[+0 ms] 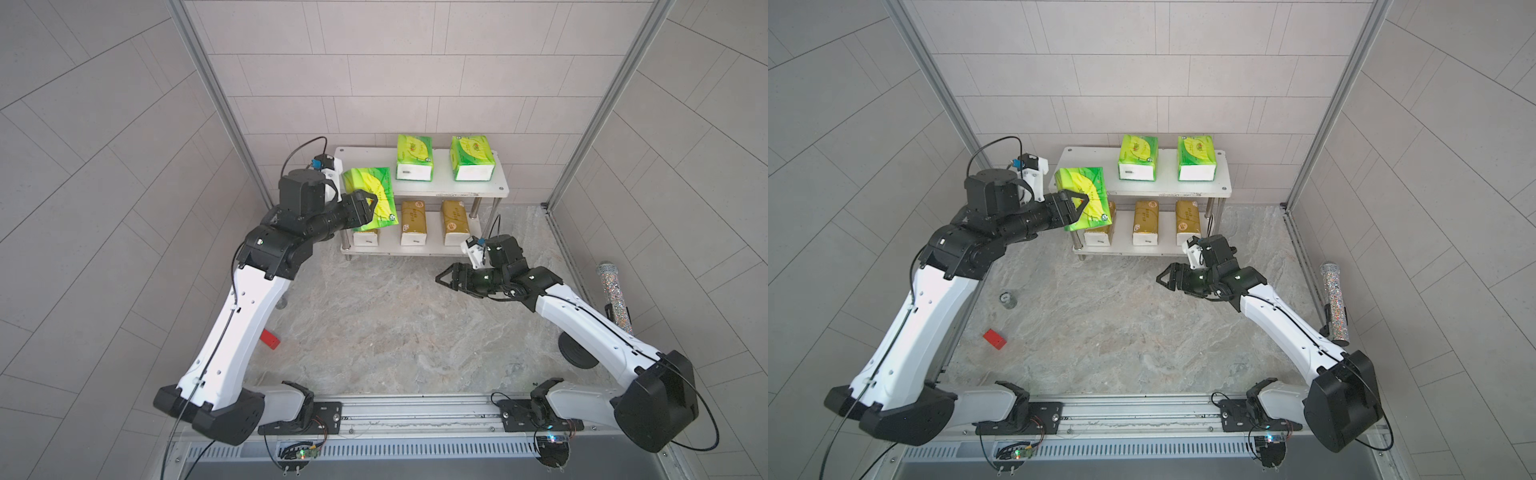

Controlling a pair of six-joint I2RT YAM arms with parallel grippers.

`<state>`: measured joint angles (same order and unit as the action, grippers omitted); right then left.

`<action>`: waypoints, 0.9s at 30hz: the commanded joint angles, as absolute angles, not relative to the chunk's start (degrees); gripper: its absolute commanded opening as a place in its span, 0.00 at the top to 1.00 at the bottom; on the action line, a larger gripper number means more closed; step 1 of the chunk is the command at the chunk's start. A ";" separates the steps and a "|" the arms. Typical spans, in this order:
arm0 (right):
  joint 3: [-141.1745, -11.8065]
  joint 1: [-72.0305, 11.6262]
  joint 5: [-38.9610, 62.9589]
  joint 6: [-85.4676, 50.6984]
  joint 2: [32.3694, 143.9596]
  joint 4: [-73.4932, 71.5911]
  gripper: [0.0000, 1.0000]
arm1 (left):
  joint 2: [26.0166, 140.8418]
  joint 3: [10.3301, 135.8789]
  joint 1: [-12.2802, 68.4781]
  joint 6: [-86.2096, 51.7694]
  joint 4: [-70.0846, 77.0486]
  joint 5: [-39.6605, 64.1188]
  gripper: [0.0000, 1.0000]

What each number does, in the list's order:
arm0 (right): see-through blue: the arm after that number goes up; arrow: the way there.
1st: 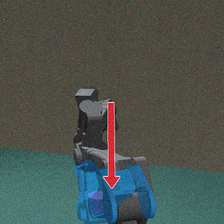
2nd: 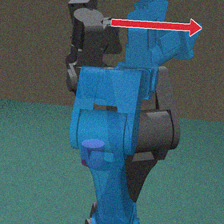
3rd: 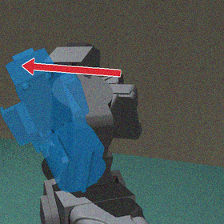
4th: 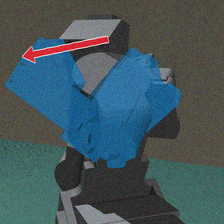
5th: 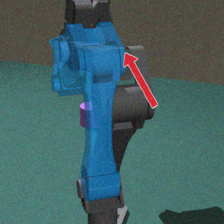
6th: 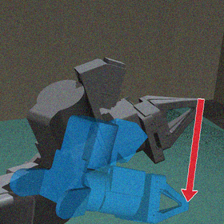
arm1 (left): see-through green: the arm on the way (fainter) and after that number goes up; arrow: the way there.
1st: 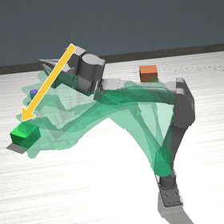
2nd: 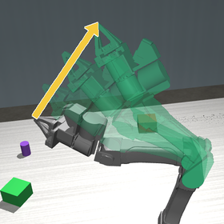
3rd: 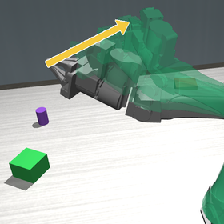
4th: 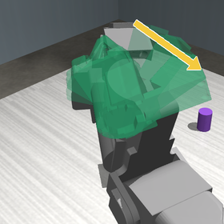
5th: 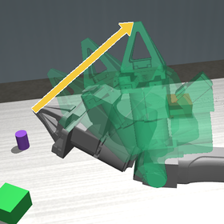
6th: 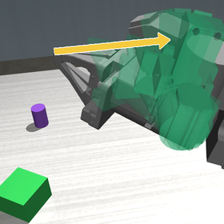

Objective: Place the tissue boxes on the shelf by color
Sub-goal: Place a box of tissues on the shelf.

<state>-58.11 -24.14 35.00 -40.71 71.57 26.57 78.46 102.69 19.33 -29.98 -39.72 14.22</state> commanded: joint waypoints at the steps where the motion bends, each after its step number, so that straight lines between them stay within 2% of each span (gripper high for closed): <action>1: -61.09 -25.62 33.34 -35.48 71.12 34.12 0.20 | 83.40 105.62 14.00 -33.37 -36.10 17.69 0.37; 6: -60.04 -27.22 31.99 -34.28 70.06 36.32 0.20 | 90.59 112.33 9.10 -35.95 -32.89 22.78 0.38; 11: -57.14 -28.22 32.11 -36.01 69.04 33.65 0.20 | 96.52 120.61 7.77 -35.96 -34.75 24.58 0.38; 15: -56.21 -28.91 32.26 -36.07 69.10 32.88 0.20 | 99.51 121.82 6.69 -38.81 -33.49 26.14 0.37; 27: -55.98 -28.98 32.52 -36.27 69.76 31.03 0.20 | 108.66 130.09 5.85 -38.79 -37.14 28.36 0.24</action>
